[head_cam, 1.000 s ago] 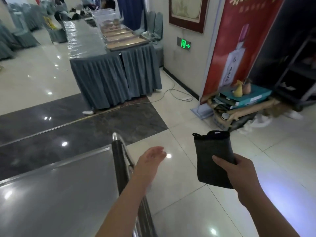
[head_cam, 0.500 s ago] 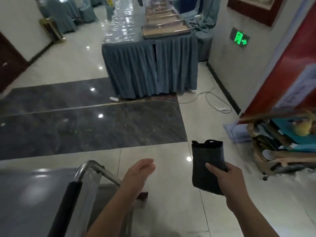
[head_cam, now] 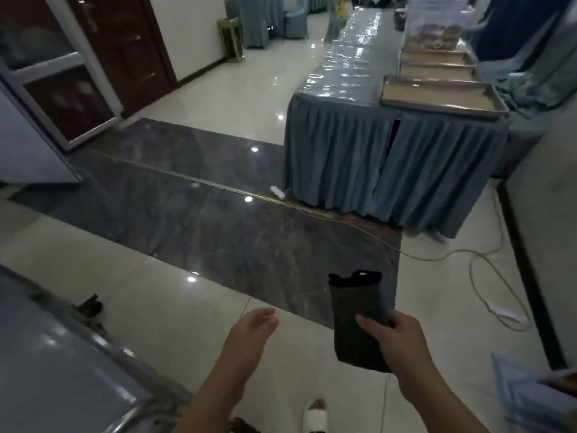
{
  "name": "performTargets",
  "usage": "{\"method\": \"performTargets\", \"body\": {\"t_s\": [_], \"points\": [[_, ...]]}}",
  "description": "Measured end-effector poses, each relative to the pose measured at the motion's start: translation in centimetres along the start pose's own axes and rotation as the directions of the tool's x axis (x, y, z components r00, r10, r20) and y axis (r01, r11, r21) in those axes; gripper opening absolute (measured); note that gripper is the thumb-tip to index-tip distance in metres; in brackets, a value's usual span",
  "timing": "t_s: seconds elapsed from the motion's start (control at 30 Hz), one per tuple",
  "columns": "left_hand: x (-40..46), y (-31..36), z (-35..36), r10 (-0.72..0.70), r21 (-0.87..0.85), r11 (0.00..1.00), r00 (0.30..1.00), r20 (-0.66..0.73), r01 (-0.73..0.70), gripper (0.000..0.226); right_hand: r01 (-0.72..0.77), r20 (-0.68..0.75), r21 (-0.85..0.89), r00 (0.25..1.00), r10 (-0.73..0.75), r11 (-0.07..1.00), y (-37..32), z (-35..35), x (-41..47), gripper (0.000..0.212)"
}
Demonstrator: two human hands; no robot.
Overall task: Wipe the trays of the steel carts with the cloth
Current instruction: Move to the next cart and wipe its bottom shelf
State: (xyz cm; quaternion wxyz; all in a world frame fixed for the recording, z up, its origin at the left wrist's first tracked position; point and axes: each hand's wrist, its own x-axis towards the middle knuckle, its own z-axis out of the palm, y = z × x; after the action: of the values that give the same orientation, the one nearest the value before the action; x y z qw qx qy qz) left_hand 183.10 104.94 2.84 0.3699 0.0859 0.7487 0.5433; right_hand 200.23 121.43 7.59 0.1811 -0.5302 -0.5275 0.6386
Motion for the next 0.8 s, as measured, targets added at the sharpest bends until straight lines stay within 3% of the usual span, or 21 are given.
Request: {"method": "performTargets", "body": {"t_s": [0.27, 0.5, 0.67, 0.8], "points": [[13.7, 10.8, -0.3, 0.058, -0.073, 0.995, 0.996, -0.071, -0.064, 0.017, 0.011, 0.109, -0.026, 0.994, -0.008, 1.0, -12.8, 5.0, 12.4, 0.007], [24.0, 11.3, -4.1, -0.04, -0.111, 0.994, 0.959, -0.28, 0.009, 0.022, 0.008, 0.334, -0.161, 0.942, 0.047, 0.987, -18.4, 15.5, 26.9, 0.007], [27.5, 11.7, -7.5, -0.245, -0.266, 0.957, 0.811, -0.531, 0.115, 0.015, 0.046, 0.54, -0.337, 0.827, 0.153, 0.94, -22.1, 25.6, 35.2, 0.012], [28.7, 13.7, -9.6, -0.288, -0.342, 0.938, 0.656, -0.697, 0.048, 0.022, 0.209, 0.714, -0.464, 0.663, 0.224, 0.861, -24.3, 35.2, 37.7, 0.005]]}}
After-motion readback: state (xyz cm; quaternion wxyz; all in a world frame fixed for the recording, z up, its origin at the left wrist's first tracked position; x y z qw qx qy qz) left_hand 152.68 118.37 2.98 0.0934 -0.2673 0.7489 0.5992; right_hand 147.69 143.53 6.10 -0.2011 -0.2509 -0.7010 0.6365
